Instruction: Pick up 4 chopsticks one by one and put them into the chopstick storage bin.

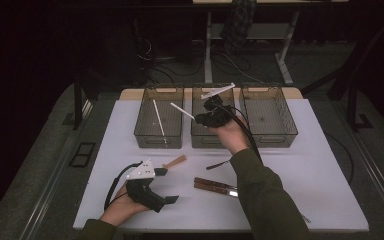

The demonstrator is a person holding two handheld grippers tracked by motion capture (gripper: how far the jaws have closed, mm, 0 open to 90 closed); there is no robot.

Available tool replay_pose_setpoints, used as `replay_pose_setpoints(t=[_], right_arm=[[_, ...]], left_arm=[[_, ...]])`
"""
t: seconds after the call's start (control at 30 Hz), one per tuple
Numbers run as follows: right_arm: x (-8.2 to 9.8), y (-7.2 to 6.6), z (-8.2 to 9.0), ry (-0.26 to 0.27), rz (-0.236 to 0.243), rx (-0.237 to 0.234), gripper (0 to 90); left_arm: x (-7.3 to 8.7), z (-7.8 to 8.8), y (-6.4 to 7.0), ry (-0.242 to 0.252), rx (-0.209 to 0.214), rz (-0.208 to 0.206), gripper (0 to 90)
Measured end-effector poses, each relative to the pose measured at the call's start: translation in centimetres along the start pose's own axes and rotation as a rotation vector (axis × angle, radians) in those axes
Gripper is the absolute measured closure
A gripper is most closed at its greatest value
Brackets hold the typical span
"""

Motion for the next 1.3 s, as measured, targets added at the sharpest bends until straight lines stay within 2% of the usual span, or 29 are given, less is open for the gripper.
replay_pose_setpoints(t=[0.67,0.77,0.93,1.2,1.3], right_arm=[[-4.0,-2.3,-6.3,-0.038,-0.001,0.024,84.0],[-4.5,-2.4,-7.1,-0.042,0.004,0.036,84.0],[-5.5,-2.4,-8.5,-0.045,-0.015,0.043,84.0],[-6.3,-2.9,-10.7,-0.062,-0.014,0.069,84.0],[-6.4,-3.2,-11.5,-0.066,-0.018,0.064,84.0]], left_arm=[[-0.1,0.1,0.0,0.008,0.000,0.001,0.0],[-0.1,0.1,-0.1,0.013,-0.003,0.005,0.0],[-0.1,0.1,-0.1,0.015,-0.001,0.005,0.0],[-0.2,0.2,-0.1,0.020,-0.001,0.006,0.0],[-0.2,0.1,-0.1,0.021,0.002,0.004,0.0]])
Point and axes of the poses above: each handheld gripper's, and its own axes: z roughly backward along the jaws, x roughly out of its underside, y roughly to its right, the point moved 3 cm from there along -z, roughly forward along the jaws, and after that the axes turned 10 degrees about -z, right-handed, at the moved point
